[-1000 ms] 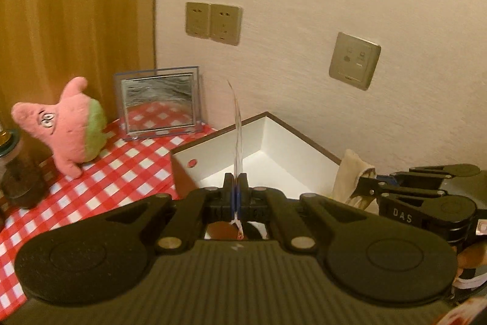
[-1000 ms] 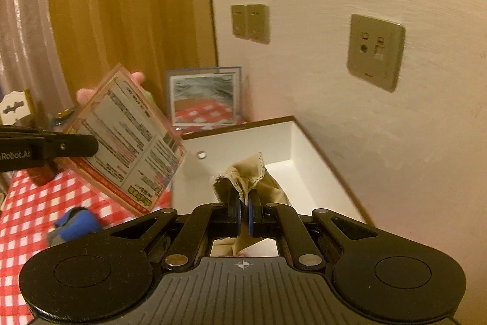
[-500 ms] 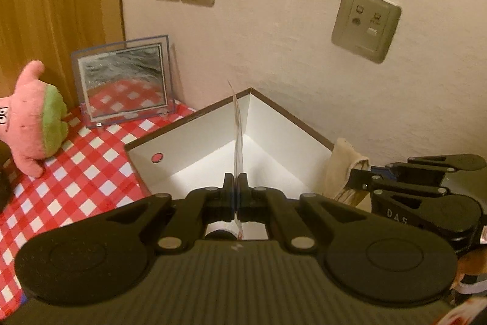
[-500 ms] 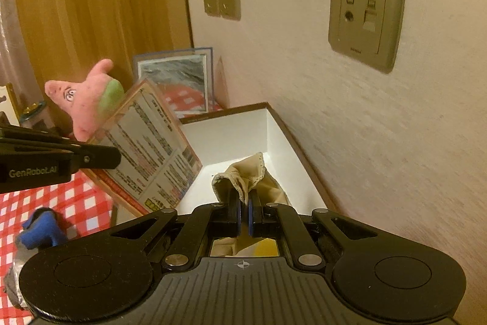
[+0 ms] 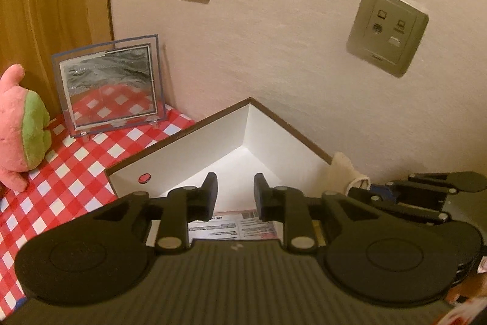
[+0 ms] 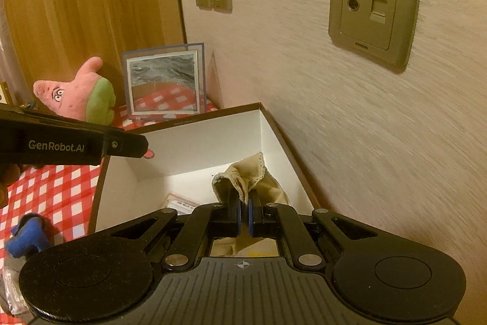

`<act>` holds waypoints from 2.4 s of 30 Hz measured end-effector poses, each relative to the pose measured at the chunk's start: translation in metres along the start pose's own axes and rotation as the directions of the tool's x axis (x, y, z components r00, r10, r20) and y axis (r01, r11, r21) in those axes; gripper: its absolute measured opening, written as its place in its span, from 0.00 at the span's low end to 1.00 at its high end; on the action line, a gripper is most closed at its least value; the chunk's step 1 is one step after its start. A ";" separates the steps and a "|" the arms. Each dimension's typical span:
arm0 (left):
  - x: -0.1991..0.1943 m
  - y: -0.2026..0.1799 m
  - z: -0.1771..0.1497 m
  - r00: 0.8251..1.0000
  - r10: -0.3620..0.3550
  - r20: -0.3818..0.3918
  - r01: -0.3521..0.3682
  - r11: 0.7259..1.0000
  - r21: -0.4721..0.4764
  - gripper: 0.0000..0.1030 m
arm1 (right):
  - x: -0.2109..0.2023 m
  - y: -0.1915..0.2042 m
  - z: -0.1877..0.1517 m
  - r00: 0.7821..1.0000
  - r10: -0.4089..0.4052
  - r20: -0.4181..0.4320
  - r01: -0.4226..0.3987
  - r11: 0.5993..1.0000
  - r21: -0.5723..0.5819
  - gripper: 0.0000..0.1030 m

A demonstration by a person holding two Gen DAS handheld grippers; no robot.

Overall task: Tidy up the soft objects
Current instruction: 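Open the left gripper over the box while the right gripper releases the sock, then withdraw both grippers from the box back over the table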

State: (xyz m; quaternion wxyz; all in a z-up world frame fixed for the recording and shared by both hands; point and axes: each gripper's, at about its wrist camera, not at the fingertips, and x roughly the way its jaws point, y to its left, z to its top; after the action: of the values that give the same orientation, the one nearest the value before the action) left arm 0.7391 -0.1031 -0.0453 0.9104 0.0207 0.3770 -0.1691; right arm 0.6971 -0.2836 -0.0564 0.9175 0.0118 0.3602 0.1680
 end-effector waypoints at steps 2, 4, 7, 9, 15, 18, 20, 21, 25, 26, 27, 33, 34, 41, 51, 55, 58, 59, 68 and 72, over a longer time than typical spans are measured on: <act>0.002 0.002 -0.001 1.000 0.007 -0.013 -0.007 1.000 -0.004 0.22 | 0.002 0.000 0.001 1.000 0.002 -0.004 -0.002 1.000 -0.001 0.04; 0.005 0.005 -0.003 1.000 0.011 -0.027 -0.011 1.000 -0.008 0.22 | 0.004 -0.001 0.000 1.000 0.004 -0.009 -0.004 1.000 0.000 0.04; 0.008 0.007 -0.006 0.999 0.020 -0.043 -0.020 1.000 -0.011 0.22 | 0.009 -0.001 0.001 1.000 0.016 -0.018 -0.016 1.000 0.011 0.04; 0.009 0.009 -0.007 0.999 0.024 -0.048 -0.025 1.000 -0.012 0.22 | 0.011 -0.001 0.003 0.999 0.031 -0.006 -0.031 0.999 0.019 0.04; 0.005 0.015 -0.008 0.998 0.032 -0.054 -0.033 0.999 -0.023 0.28 | 0.011 0.006 0.015 0.997 0.064 0.037 -0.064 0.998 0.020 0.21; 0.003 0.017 -0.009 0.998 0.036 -0.056 -0.037 0.999 -0.025 0.29 | 0.009 0.007 0.017 0.997 0.054 0.064 -0.055 0.998 0.019 0.66; 0.001 0.018 -0.011 0.998 0.039 -0.058 -0.040 0.999 -0.024 0.29 | 0.006 0.007 0.016 0.994 0.054 0.092 -0.056 0.998 0.020 0.69; 0.000 0.019 -0.011 0.998 0.040 -0.058 -0.041 0.999 -0.026 0.30 | 0.006 0.007 0.016 0.995 0.056 0.082 -0.058 0.998 0.019 0.69; -0.004 0.021 -0.014 0.998 0.036 -0.061 -0.038 0.999 -0.032 0.30 | 0.004 0.003 0.011 0.998 0.047 0.050 -0.049 0.998 0.045 0.69; -0.006 0.022 -0.015 0.998 0.035 -0.061 -0.037 0.999 -0.032 0.30 | 0.003 0.002 0.010 0.998 0.045 0.042 -0.047 0.998 0.049 0.69; -0.007 0.022 -0.016 0.997 0.033 -0.063 -0.035 0.999 -0.032 0.30 | 0.002 0.002 0.007 0.998 0.042 0.035 -0.044 0.998 0.053 0.69; -0.017 0.019 -0.021 0.998 0.022 -0.060 -0.024 0.999 -0.030 0.31 | -0.007 -0.003 -0.004 0.999 0.040 0.004 -0.040 0.996 0.076 0.69; -0.019 0.018 -0.022 0.998 0.020 -0.059 -0.021 0.999 -0.030 0.31 | -0.008 -0.003 -0.005 0.999 0.039 0.000 -0.039 0.996 0.077 0.69; -0.033 0.012 -0.030 0.999 0.003 -0.050 -0.004 0.999 -0.032 0.31 | -0.022 0.000 -0.015 0.999 0.051 -0.005 -0.050 0.994 0.093 0.69; -0.070 0.014 -0.050 1.000 0.013 -0.019 -0.014 0.999 -0.047 0.32 | -0.052 0.011 -0.030 0.998 0.067 0.009 -0.067 0.991 0.117 0.69; -0.094 0.022 -0.063 1.000 0.025 -0.008 -0.026 0.998 -0.065 0.32 | -0.069 0.020 -0.038 0.996 0.084 0.018 -0.086 0.989 0.121 0.69; -0.113 0.030 -0.074 1.000 0.030 -0.001 -0.030 0.996 -0.087 0.32 | -0.082 0.030 -0.045 0.995 0.099 0.022 -0.100 0.988 0.115 0.69; -0.120 0.032 -0.079 0.999 0.035 0.002 -0.034 0.995 -0.095 0.32 | -0.086 0.033 -0.047 0.994 0.105 0.024 -0.107 0.988 0.114 0.69; -0.178 0.048 -0.123 0.996 0.083 0.019 -0.080 0.986 -0.145 0.35 | -0.122 0.069 -0.067 0.986 0.162 0.034 -0.165 0.983 0.086 0.69; -0.199 0.056 -0.150 0.993 0.117 -0.002 -0.116 0.981 -0.153 0.36 | -0.132 0.088 -0.076 0.980 0.196 0.027 -0.197 0.979 0.060 0.69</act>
State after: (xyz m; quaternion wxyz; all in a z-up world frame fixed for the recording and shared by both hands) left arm 0.5241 0.0327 -0.0201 0.9189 -0.0279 0.3838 -0.0863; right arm 0.5295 -0.2501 -0.0134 0.8994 0.0779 0.3526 0.2462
